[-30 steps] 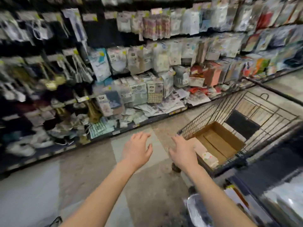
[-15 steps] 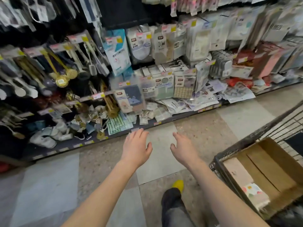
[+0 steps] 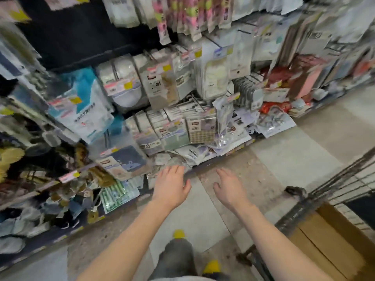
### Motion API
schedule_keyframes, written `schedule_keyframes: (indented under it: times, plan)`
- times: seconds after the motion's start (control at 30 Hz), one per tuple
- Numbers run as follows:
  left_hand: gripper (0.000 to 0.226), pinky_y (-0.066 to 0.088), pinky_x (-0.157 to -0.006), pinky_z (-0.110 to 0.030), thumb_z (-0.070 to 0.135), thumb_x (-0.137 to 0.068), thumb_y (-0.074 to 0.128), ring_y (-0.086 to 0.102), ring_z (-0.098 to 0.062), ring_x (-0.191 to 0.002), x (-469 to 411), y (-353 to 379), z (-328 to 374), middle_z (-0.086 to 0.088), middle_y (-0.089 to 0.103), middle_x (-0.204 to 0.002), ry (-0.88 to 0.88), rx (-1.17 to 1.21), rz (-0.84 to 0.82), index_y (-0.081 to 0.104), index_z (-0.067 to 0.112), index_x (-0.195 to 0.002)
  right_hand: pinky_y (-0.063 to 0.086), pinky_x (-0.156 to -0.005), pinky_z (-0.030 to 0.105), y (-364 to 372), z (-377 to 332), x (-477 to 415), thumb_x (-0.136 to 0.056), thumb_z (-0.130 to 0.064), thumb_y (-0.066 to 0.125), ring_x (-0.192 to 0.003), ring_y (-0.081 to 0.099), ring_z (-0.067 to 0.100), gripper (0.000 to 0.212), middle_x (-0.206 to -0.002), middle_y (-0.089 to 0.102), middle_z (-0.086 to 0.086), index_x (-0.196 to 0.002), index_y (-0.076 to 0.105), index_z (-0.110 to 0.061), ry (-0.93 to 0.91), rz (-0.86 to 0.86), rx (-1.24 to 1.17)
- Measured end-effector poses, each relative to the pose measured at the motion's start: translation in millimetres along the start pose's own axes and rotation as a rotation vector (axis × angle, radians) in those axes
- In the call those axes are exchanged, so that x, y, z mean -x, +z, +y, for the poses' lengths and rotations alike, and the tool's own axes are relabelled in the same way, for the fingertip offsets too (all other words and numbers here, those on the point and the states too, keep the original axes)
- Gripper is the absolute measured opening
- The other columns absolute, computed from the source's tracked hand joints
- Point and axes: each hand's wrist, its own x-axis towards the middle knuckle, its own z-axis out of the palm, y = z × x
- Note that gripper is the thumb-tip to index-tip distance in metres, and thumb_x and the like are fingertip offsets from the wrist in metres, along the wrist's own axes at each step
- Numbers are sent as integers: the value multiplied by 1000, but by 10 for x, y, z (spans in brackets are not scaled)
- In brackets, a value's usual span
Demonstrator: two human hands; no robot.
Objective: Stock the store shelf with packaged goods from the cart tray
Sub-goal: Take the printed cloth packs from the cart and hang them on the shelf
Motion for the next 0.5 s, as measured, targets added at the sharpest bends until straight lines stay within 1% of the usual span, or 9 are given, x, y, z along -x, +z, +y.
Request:
schedule_keyframes:
  times: [0.07, 0.13, 0.2, 0.27, 0.33, 0.37, 0.43, 0.5]
  plan:
    - [45, 41, -108, -40, 44, -99, 51, 54, -28, -131, -477, 34, 152, -2, 61, -139, 72, -1, -18, 57, 20, -137, 22, -121, 30, -120, 202, -285, -97, -21, 53, -151, 31, 25, 60, -161, 37, 11, -154, 38, -8, 59, 14, -19]
    - [48, 39, -110, -40, 44, -100, 49, 51, -26, -134, -996, 83, 345, -1, 58, -143, 157, -17, -48, 54, 20, -141, 25, -118, 29, -244, 414, -560, -96, -19, 53, -147, 37, 26, 60, -159, 40, 13, -153, 40, -6, 137, 30, -41]
    - [47, 38, -109, -41, 43, -100, 49, 51, -27, -134, -1511, 148, 591, -1, 57, -144, 258, -26, -80, 53, 20, -141, 30, -115, 31, -371, 639, -765, -96, -18, 53, -143, 41, 28, 57, -155, 45, 13, -151, 42, -7, 232, 65, -60]
    - [45, 38, -106, -41, 43, -100, 48, 52, -28, -131, -1970, 212, 876, -2, 58, -140, 392, -55, -121, 53, 20, -139, 34, -115, 35, -498, 868, -894, -96, -20, 53, -141, 43, 29, 55, -153, 47, 11, -149, 45, -9, 342, 105, -31]
    - [46, 38, -106, -40, 42, -101, 47, 53, -29, -129, -2344, 260, 1183, -5, 59, -139, 527, -74, -193, 54, 18, -139, 36, -116, 38, -617, 1065, -917, -94, -21, 54, -139, 44, 30, 52, -149, 50, 13, -144, 50, -8, 481, 153, -36]
    - [47, 39, -106, -40, 42, -101, 48, 54, -30, -128, -2490, 283, 1344, -6, 59, -139, 587, -84, -221, 54, 17, -139, 36, -116, 37, -654, 1162, -893, -94, -21, 55, -140, 44, 30, 54, -150, 50, 14, -145, 49, -6, 546, 178, -61]
    - [49, 41, -106, -40, 44, -100, 48, 56, -31, -127, -2699, 324, 1695, -7, 61, -136, 713, -104, -259, 56, 16, -139, 36, -117, 35, -746, 1333, -793, -95, -23, 55, -142, 44, 29, 58, -153, 49, 14, -150, 46, -5, 666, 239, -95]
    - [49, 41, -106, -39, 44, -100, 47, 56, -30, -125, -2804, 343, 2091, -6, 62, -134, 844, -124, -299, 56, 18, -140, 36, -114, 32, -827, 1496, -652, -97, -26, 55, -139, 48, 28, 55, -148, 54, 14, -147, 49, -4, 791, 301, -125]
